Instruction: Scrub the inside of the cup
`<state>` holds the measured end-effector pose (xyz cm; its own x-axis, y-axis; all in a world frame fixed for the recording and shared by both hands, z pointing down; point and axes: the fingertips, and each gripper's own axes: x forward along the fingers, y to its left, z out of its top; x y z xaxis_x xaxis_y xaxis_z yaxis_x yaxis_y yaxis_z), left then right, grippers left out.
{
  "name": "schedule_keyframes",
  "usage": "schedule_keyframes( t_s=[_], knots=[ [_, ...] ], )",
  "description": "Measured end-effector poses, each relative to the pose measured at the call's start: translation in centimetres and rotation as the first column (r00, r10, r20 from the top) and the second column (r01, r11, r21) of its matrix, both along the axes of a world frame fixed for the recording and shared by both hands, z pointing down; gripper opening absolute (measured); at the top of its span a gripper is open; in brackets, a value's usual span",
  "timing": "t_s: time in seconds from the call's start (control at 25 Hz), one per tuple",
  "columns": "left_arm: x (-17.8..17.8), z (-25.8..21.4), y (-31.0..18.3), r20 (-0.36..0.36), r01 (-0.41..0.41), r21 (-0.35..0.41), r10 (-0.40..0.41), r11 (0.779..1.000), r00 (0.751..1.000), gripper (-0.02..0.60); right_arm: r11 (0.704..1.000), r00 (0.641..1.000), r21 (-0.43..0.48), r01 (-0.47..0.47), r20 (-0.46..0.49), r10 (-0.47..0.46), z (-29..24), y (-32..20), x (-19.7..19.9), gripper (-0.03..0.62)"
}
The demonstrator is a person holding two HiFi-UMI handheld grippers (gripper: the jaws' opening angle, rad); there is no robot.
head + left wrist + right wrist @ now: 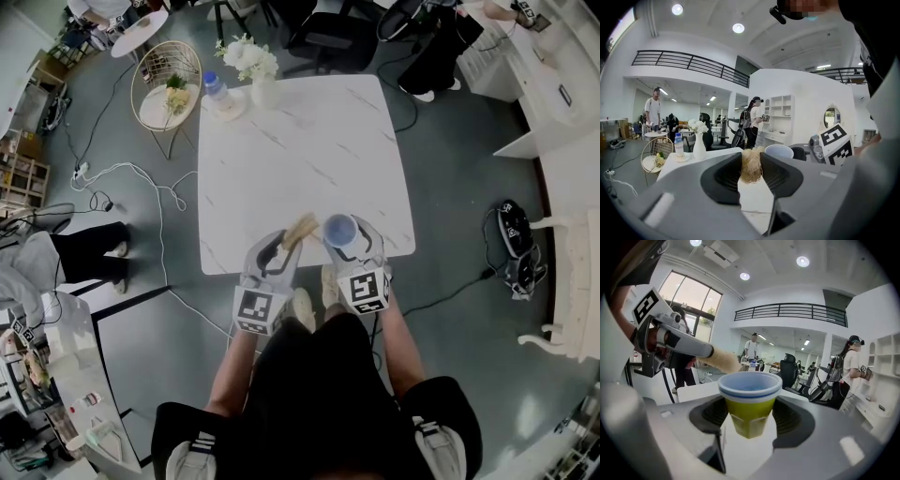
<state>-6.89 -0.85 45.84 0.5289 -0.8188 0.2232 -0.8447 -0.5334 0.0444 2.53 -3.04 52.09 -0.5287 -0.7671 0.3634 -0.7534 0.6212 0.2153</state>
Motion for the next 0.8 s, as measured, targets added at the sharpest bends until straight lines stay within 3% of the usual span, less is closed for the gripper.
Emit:
schedule_keyframes(
  t_s=[0.44, 0.8],
  knots=[
    [-1.1, 2.1, -2.4, 0.007, 0.08, -0.027, -0.08, 0.996, 0.997, 0.129, 0.995, 0.99, -0.023, -0.093, 0.102, 0.095, 0.4, -3.9, 1.5, 0.293],
    [-0.8, 4.6, -5.4, 0.021, 0.118, -0.073, -0.116, 0.99, 0.993, 0.129, 0.99, 0.983, -0.073, -0.121, 0.131, 0.13, 2.5, -7.8, 3.5, 0.295]
  ],
)
